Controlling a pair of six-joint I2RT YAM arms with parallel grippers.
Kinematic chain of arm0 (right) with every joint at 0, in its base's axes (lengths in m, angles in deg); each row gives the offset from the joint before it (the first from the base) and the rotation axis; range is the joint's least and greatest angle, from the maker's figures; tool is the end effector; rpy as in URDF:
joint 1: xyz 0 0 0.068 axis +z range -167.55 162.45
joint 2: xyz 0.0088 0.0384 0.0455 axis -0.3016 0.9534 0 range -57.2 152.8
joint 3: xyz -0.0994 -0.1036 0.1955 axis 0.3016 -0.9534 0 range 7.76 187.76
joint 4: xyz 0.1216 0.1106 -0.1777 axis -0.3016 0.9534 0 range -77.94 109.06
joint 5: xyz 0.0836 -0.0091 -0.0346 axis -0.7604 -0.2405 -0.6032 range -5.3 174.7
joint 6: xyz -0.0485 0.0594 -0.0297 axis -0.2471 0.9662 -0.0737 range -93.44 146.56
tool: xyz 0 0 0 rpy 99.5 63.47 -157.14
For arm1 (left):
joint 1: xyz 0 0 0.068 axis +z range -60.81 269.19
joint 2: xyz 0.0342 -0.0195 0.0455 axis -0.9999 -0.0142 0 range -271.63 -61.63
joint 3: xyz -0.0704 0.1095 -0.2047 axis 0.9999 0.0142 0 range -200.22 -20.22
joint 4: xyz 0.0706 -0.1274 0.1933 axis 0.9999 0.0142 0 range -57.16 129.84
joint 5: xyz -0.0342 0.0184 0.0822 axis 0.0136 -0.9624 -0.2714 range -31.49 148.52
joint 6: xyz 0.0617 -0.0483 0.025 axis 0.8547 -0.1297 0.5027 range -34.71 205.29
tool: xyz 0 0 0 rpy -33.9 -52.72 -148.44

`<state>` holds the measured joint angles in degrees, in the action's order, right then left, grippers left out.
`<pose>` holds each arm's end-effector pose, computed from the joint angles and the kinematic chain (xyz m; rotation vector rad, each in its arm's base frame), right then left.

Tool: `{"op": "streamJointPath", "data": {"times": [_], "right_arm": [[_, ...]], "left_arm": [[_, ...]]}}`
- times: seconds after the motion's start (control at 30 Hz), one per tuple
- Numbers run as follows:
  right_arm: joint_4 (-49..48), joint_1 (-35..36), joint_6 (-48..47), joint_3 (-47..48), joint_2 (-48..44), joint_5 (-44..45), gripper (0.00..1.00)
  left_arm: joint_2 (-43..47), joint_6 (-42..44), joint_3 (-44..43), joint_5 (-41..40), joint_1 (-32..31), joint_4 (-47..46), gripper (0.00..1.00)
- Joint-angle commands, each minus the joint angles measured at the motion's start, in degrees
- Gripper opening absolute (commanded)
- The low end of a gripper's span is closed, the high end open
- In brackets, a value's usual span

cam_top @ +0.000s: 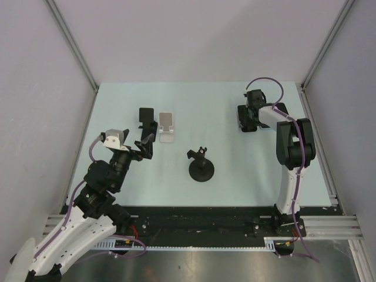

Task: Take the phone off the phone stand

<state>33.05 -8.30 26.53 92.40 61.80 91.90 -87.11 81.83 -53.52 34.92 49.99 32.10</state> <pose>0.4299 0.0610 0.1207 -0.1551 2.5234 -0.0953 0.1435 -0.0802 0.3242 0.1064 1.4378 -0.3196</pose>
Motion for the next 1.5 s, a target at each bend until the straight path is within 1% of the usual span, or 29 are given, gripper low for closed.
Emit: {"op": "streamJointPath", "data": {"times": [0.0,0.23,0.33,0.37,0.43,0.53,0.57,0.63,0.67,0.77,0.83,0.9,1.0,1.13,1.17,1.27,1.3,1.37,1.4,1.47], "right_arm": [[-2.3,-0.4,-1.9,2.3,2.4,0.4,0.51],[-2.5,-0.5,-2.9,2.3,2.9,-0.2,0.52],[-2.3,-0.5,-2.5,2.2,2.7,-0.1,0.55],[-2.2,-0.4,-2.3,2.1,2.7,-0.3,0.59],[-1.9,-0.2,-1.9,1.8,2.2,-0.7,0.61],[-1.9,0.1,-1.7,1.6,1.2,-0.8,0.72],[-1.9,0.1,-1.7,1.6,0.9,-0.8,0.78],[-1.9,0.1,-1.5,1.6,-0.1,-1.1,0.83],[-1.9,0.1,-1.4,1.7,-0.5,-1.2,0.87],[-1.9,0.2,-0.8,1.8,-2.7,-1.4,0.93],[-1.8,0.3,-0.6,1.8,-4.0,-1.6,0.95],[-1.3,0.8,-0.5,1.7,-6.3,-1.8,0.99],[-1.0,1.7,-0.2,1.1,-10.7,-2.0,1.0],[-1.0,2.2,-0.2,-2.1,-17.6,-3.2,1.0],[-0.7,2.2,-0.2,-2.8,-21.1,-3.4,1.0],[-0.4,2.2,1.5,-6.2,-26.8,-2.7,1.0],[-0.3,2.2,2.1,-7.1,-31.1,-2.5,1.0],[0.2,2.1,3.3,-9.8,-35.3,-1.8,1.0],[0.3,2.1,4.4,-10.9,-40.1,-1.3,1.0],[0.4,1.9,5.7,-14.1,-45.0,0.5,1.0]], "left_arm": [[-0.3,0.9,0.4,0.7,0.3,-0.6,1.0],[-0.6,0.9,0.4,0.8,0.3,-0.6,1.0],[-0.7,0.9,0.4,0.8,0.3,-0.6,1.0],[-0.7,1.0,0.4,0.8,0.3,-0.6,1.0],[-0.8,0.9,0.4,0.9,0.3,-0.6,1.0],[-0.8,0.8,0.4,0.9,0.3,-0.6,1.0],[-0.8,0.8,0.4,1.1,0.3,-0.6,1.0],[-0.8,0.8,0.4,1.1,0.3,-0.6,1.0],[-0.8,0.8,0.4,1.1,0.3,-0.6,1.0],[-0.9,0.8,0.4,1.1,0.3,-0.6,1.0],[-0.9,0.8,0.4,1.4,0.3,-0.6,1.0],[-1.1,0.9,0.4,1.6,0.3,-0.6,1.0],[-1.4,0.8,0.3,2.0,0.3,-0.6,1.0],[-3.5,0.9,0.3,2.9,0.3,-0.5,1.0],[-4.1,0.9,0.2,3.7,0.3,-0.4,1.0],[-6.5,0.5,-0.5,5.3,0.3,0.2,1.0],[-7.1,0.2,-1.0,6.4,0.3,0.3,1.0],[-9.1,-0.6,-1.5,7.7,0.3,0.3,1.0],[-9.8,-0.8,-2.0,9.1,0.3,0.3,1.0],[-12.3,-2.7,-2.9,11.5,0.3,2.4,1.0]]}}
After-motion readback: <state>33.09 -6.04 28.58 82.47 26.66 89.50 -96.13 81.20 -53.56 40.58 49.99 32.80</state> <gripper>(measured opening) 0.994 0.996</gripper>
